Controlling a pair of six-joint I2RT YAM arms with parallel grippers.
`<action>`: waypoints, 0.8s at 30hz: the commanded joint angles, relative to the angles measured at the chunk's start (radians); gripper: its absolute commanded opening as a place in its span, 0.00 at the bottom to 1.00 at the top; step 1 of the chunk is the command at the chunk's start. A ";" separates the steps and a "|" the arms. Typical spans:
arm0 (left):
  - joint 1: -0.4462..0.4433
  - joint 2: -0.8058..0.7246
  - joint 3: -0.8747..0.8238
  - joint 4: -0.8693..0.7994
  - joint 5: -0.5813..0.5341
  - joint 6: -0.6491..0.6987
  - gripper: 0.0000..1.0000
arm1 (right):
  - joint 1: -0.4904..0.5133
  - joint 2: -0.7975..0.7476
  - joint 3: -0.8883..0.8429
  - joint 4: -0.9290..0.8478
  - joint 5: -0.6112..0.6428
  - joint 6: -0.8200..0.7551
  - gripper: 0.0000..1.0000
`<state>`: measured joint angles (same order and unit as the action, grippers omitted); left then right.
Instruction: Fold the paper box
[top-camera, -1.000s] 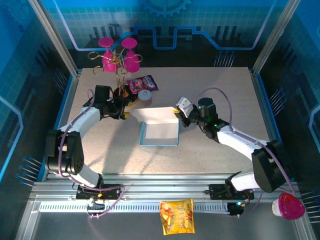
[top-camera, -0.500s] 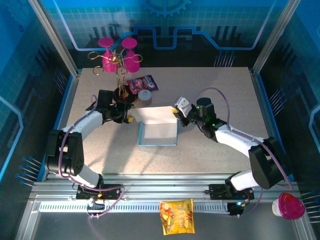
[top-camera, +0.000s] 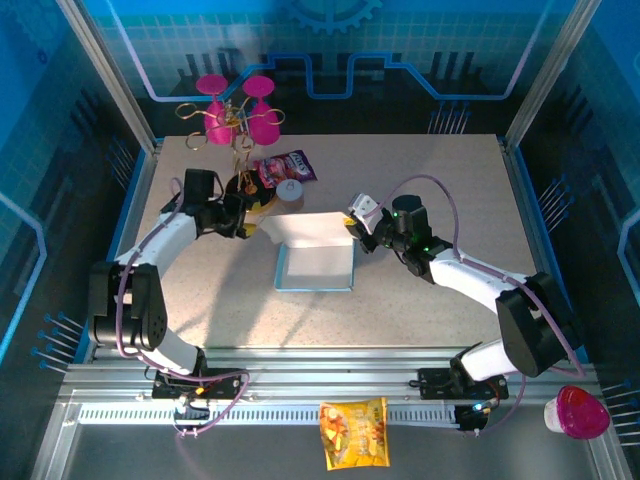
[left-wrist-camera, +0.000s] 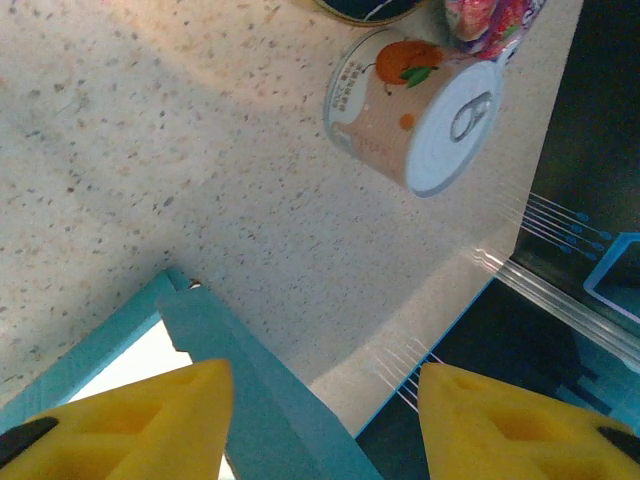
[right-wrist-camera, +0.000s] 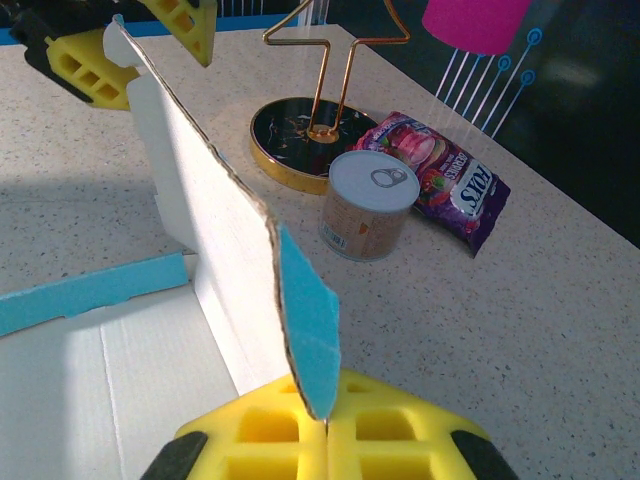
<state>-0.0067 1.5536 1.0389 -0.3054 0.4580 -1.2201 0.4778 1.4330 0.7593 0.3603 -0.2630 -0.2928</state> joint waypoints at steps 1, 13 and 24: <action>-0.005 0.044 0.005 0.030 0.027 0.016 0.53 | 0.018 0.006 0.025 0.008 -0.004 -0.011 0.00; -0.074 0.043 -0.054 0.155 0.067 -0.111 0.52 | 0.017 0.016 0.014 0.025 0.014 -0.001 0.00; -0.102 0.031 -0.108 0.251 0.084 -0.212 0.46 | 0.022 0.032 0.010 0.051 0.019 0.007 0.00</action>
<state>-0.1013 1.6104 0.9436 -0.1040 0.5049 -1.3933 0.4793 1.4513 0.7593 0.3897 -0.2432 -0.2890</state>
